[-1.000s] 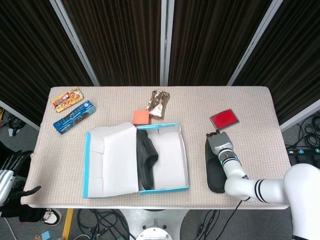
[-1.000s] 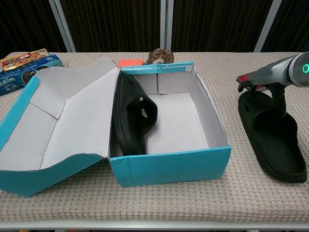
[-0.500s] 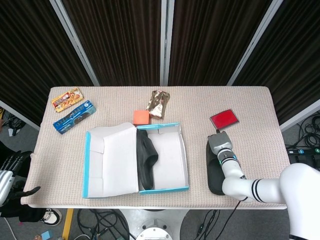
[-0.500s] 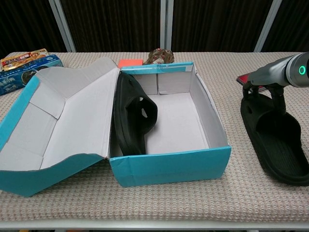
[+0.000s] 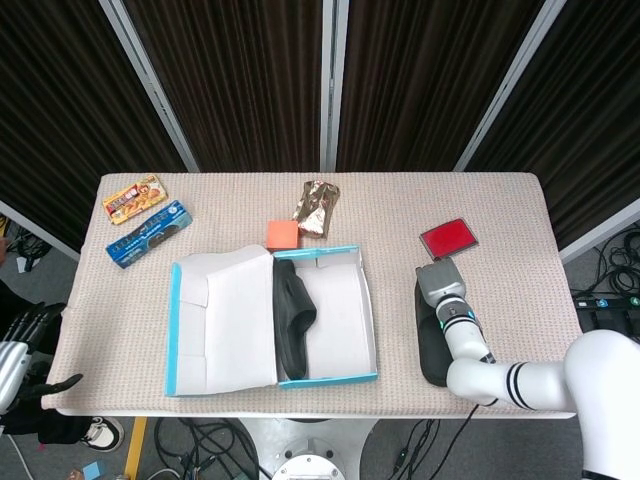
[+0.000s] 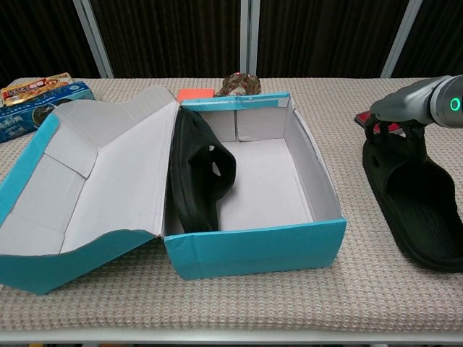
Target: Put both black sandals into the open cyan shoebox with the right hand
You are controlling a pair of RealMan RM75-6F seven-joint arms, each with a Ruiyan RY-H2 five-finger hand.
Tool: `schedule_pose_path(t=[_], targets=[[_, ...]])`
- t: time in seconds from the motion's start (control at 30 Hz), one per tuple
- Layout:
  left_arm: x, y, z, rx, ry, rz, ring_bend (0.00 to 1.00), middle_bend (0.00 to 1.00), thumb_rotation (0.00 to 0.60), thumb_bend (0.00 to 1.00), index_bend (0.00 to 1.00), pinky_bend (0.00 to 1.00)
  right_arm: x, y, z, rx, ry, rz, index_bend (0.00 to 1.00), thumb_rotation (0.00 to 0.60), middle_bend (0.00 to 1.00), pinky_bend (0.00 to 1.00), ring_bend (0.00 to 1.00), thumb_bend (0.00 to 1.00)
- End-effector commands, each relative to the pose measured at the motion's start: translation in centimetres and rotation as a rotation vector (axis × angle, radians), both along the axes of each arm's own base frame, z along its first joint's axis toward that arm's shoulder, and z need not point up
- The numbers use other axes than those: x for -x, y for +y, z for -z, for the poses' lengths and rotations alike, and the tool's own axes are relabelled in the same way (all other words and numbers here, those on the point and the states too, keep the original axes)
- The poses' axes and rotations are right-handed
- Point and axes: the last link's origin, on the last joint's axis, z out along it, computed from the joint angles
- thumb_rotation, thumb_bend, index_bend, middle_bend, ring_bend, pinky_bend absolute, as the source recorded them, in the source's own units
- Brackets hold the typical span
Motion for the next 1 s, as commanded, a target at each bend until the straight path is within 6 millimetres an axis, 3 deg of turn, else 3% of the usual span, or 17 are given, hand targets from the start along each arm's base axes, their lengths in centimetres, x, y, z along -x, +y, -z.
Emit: schedule_pose_path(t=[0.03,0.23,0.53,0.67,0.83,1.0], targets=[[0.0,0.0,0.1,0.003,-0.001,-0.001,0.00,0.10,0.600,0.07,0.09,0.08,0.1,0.1,-0.3,0.018,-0.020,-0.011,0.51,0.600,0.48,0.30,0.18,0.04],[-0.2,0.0,0.2,0.004,-0.001,0.002,0.00,0.10,0.600,0.07,0.09,0.08,-0.5,0.4,-2.5,0.071,-0.097,-0.049,0.53,0.600,0.50,0.31,0.20,0.04],[-0.6,0.2,0.3,0.006,0.006,0.008,0.00,0.10,0.600,0.07,0.09,0.08,-2.8,1.1,-11.2,0.219,-0.333,-0.117,0.56,0.600,0.53,0.31,0.23,0.04],[-0.7,0.2,0.3,0.002,0.008,0.004,0.00,0.10,0.600,0.07,0.09,0.08,-4.4,1.5,-14.0,0.255,-0.467,-0.169,0.58,0.600,0.54,0.31,0.25,0.04],[-0.8,0.2,0.1,-0.005,0.011,0.005,0.00,0.10,0.600,0.07,0.09,0.08,-6.2,2.0,-15.2,0.261,-0.623,-0.243,0.61,0.600,0.56,0.32,0.28,0.05],[-0.8,0.1,0.0,-0.010,0.011,0.003,0.00,0.10,0.600,0.07,0.08,0.08,-7.7,1.9,-13.9,0.218,-0.725,-0.284,0.63,0.600,0.58,0.35,0.30,0.05]])
